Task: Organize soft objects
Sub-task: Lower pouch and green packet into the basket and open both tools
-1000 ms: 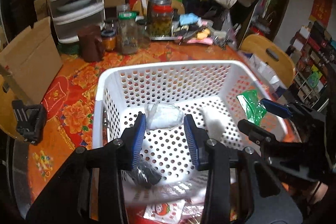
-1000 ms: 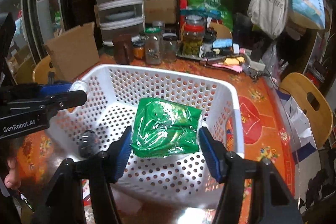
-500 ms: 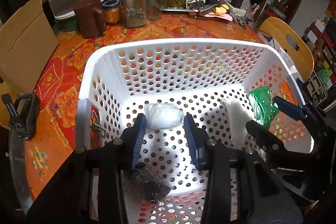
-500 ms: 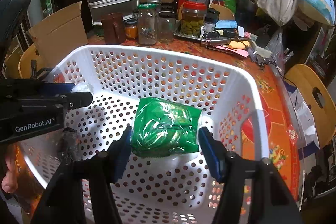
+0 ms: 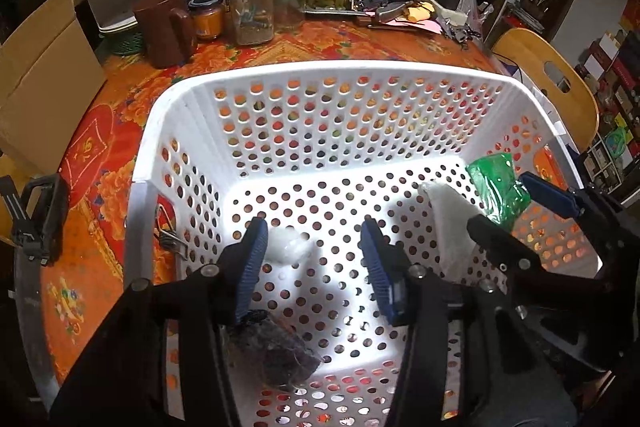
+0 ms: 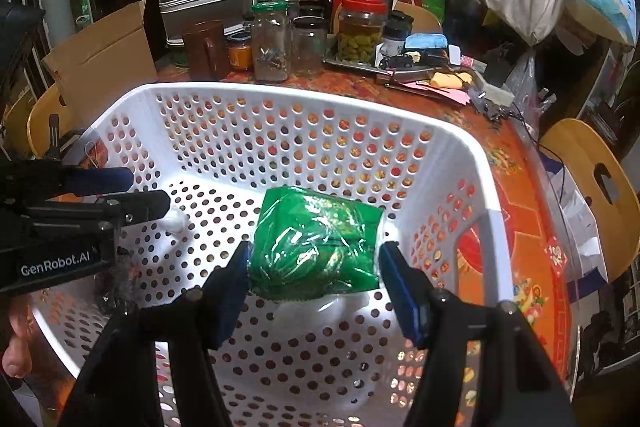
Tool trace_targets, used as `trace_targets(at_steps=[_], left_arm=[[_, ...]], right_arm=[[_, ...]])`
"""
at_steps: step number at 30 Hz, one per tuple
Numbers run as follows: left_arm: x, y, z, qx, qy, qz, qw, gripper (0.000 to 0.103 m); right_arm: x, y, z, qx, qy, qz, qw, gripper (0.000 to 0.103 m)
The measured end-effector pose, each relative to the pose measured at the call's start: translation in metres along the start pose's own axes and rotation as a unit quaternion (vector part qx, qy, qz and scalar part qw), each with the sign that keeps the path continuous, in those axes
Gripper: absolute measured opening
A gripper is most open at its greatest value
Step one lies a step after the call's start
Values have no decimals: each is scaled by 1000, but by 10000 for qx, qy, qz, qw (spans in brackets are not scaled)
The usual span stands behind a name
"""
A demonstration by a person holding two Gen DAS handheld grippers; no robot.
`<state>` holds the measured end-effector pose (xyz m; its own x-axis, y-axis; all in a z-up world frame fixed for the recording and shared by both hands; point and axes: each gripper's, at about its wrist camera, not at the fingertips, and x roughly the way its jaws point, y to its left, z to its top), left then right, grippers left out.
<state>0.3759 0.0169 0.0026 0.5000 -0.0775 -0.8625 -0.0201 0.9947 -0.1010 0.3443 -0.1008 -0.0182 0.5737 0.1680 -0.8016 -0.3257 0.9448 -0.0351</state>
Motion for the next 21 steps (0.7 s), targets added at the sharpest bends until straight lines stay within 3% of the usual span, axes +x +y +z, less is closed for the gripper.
trace_targets(at_steps=[5,7,9,15,21], left_arm=[[-7,-3,-2,6,-116,-114,9999,56],[-10,-5,-3,15,-163,-127,9998,63],[-16,-6,-3,21,-269,-83,9996,80],[-37,-8,-6,94,-532,-49,9985,98],[-73,-6,-21,157,-904,67,9958,103]], right_arm=[[-10,-3,-2,63,-156,11,9999,72],[-15,-5,-1,93,-221,-9,9997,79],[-20,-7,-2,94,-265,-33,9996,81],[-38,-12,-6,156,-431,9,9989,97],[-57,-14,-15,235,-559,53,9981,103]])
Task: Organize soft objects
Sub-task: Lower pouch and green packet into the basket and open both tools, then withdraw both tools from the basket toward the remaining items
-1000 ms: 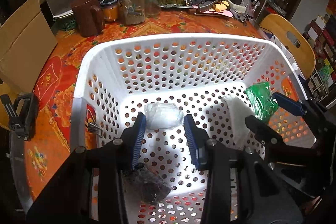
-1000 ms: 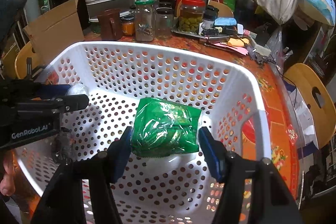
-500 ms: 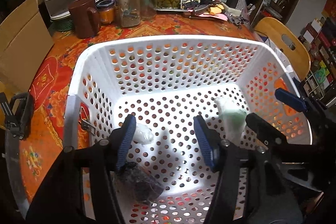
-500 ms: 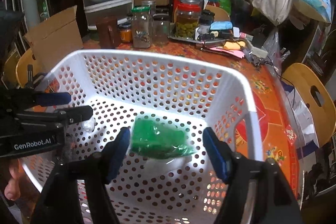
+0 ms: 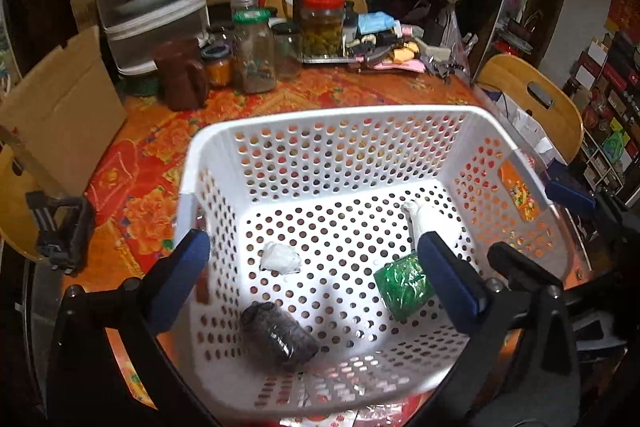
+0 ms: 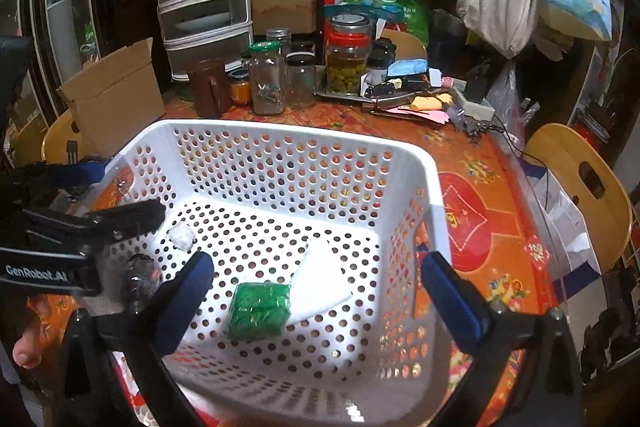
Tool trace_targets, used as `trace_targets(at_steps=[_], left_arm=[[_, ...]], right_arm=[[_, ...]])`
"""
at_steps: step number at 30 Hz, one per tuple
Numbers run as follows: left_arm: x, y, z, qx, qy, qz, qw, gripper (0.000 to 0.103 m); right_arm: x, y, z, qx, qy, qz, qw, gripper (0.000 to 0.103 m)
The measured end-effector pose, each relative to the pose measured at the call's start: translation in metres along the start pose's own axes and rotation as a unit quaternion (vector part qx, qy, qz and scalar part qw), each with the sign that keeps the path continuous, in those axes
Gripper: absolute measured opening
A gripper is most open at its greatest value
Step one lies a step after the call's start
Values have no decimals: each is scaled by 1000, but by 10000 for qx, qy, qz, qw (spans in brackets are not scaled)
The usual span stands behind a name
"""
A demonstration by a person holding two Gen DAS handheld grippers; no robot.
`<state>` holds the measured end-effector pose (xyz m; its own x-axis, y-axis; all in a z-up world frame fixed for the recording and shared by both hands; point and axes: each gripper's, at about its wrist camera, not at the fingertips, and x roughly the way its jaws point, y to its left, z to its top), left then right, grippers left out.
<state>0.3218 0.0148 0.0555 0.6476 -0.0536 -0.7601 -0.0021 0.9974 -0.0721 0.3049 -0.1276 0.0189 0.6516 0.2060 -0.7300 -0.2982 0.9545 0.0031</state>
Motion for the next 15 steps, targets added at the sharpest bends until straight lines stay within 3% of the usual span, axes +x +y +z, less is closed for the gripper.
trace_targets(at_steps=[7,15], left_arm=[[-57,0,-27,51,-438,11,9990,103],[-114,14,-79,-60,-841,-125,9964,103]], right_arm=[[-40,-2,-18,59,-323,21,9995,103],[-88,-2,-47,46,-713,-64,9974,103]])
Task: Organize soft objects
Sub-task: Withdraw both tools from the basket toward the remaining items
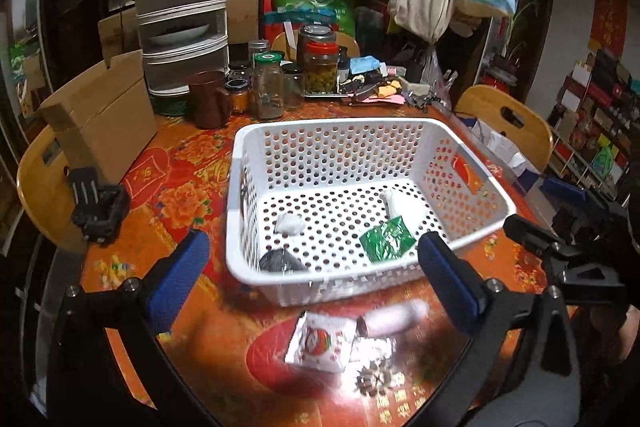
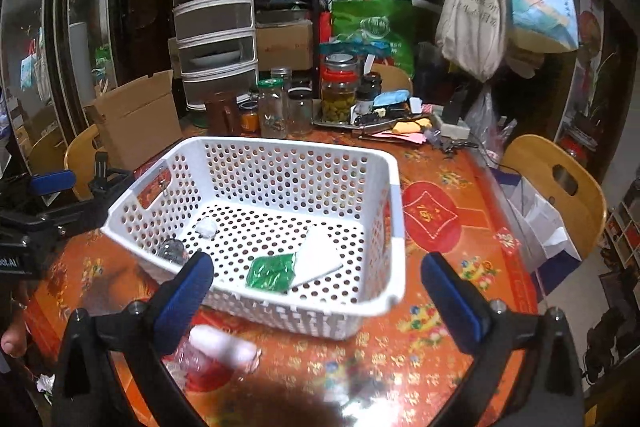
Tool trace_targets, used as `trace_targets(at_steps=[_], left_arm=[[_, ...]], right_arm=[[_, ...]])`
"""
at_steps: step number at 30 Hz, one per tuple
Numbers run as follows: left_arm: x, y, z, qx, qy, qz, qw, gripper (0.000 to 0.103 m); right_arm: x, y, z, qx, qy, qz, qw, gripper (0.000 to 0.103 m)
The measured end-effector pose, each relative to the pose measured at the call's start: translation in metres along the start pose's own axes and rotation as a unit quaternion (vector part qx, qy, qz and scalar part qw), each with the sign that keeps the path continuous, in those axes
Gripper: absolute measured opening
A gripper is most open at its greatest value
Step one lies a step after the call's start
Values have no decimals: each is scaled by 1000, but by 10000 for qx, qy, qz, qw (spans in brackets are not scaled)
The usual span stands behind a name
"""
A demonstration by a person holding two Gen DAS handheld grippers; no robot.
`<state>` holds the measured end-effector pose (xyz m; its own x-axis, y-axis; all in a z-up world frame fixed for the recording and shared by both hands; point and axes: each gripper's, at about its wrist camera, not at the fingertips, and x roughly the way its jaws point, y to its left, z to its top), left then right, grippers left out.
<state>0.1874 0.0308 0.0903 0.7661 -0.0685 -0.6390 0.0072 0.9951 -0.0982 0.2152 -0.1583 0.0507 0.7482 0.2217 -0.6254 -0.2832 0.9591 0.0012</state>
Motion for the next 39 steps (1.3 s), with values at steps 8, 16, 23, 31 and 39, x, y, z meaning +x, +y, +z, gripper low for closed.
trace_targets(at_steps=[8,16,23,31,39], left_arm=[[-36,16,-56,-90,-113,96,9998,103],[-32,25,-107,-272,6,48,9996,103],[18,2,-147,-136,543,-90,9984,103],[51,-31,-170,80,730,-152,9972,103],[63,-54,-170,257,698,-129,9971,92]], right_arm=[[-30,0,-38,74,-105,47,9999,103],[-42,0,-87,431,-129,432,9981,103],[-16,8,-125,563,277,581,9963,103],[4,6,-145,691,407,489,9956,99],[15,5,-148,772,487,466,9947,92]])
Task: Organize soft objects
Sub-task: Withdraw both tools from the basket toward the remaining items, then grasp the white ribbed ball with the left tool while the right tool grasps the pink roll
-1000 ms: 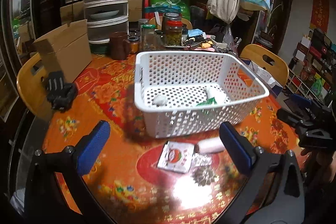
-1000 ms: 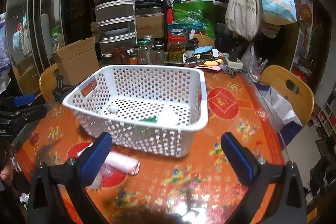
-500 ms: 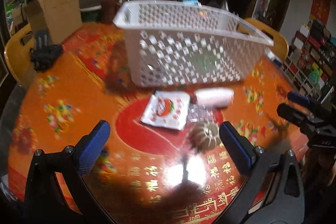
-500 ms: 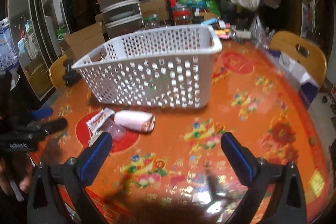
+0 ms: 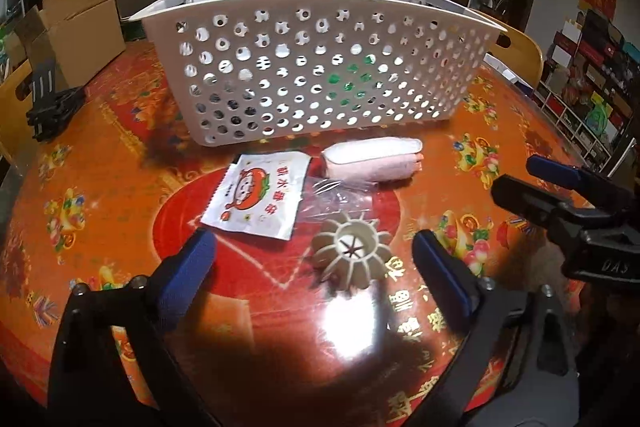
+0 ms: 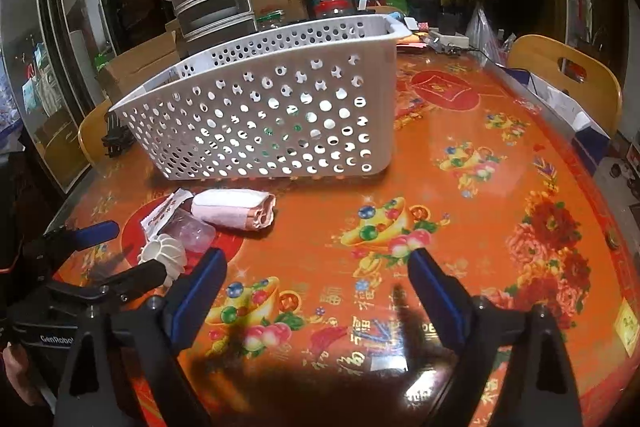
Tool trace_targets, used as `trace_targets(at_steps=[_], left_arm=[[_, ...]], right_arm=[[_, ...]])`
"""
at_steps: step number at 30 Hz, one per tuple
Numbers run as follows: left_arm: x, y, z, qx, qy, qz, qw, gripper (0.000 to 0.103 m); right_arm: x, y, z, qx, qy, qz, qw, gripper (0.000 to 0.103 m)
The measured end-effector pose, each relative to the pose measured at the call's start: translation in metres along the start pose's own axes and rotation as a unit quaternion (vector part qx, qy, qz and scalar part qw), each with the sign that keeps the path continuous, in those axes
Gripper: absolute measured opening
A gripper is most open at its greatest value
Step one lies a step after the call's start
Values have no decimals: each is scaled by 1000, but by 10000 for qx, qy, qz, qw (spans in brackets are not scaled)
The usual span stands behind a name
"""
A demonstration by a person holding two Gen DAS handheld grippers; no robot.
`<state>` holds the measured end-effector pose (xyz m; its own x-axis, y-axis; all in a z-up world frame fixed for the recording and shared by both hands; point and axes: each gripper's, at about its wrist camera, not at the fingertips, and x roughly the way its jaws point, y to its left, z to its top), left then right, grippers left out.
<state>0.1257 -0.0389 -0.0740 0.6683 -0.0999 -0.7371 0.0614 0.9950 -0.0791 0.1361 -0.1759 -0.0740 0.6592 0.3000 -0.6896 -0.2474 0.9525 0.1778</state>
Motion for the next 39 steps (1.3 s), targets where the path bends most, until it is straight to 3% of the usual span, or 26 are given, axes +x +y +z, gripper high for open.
trace_targets(at_steps=[7,9,10,17,24,31,39], left_arm=[[8,-10,-2,145,107,-39,9998,65],[10,-12,-4,182,106,-110,9997,43],[9,-11,-5,176,102,-200,9996,41],[-16,13,-11,-115,-173,-271,9994,40],[-32,54,-14,-518,-300,-147,9981,40],[-38,82,-19,-774,-351,-154,9963,40],[-34,85,-21,-869,-325,-200,9955,41]], right_arm=[[7,3,2,20,11,-37,10000,92],[9,5,3,15,24,-55,10000,92],[9,5,3,12,29,-55,10000,92],[24,28,11,-114,101,44,9999,92],[63,56,26,-43,510,288,9983,89],[88,79,37,-203,687,183,9973,86],[101,86,44,-277,750,19,9968,86]])
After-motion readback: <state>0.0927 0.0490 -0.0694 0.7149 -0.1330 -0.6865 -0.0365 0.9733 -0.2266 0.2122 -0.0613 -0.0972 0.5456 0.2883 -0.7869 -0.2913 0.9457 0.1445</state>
